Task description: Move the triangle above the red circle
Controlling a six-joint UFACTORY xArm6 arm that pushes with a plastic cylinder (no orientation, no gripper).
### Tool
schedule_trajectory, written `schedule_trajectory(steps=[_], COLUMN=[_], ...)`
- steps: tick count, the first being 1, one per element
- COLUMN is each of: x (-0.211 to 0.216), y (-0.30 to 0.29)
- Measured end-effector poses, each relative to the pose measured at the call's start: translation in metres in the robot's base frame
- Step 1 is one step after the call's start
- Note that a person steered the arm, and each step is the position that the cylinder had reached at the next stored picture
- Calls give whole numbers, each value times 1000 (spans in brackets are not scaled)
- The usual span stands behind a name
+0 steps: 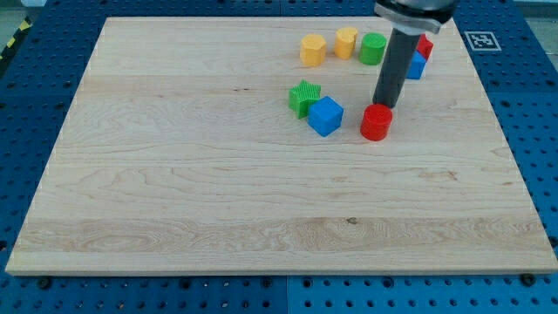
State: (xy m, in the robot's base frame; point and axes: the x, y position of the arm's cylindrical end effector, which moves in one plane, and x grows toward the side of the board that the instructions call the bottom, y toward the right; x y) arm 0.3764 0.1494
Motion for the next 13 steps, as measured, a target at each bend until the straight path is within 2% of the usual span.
schedule_trajectory(steps=[1,2,3,4,5,6,7,9,10,11,12,13], x=[-17,-18,-56,-89,-80,-49,-32,-60,-52,-7,3,-22], y=[49,126,157,128,76,45,40,32,1,-1,-2,-11])
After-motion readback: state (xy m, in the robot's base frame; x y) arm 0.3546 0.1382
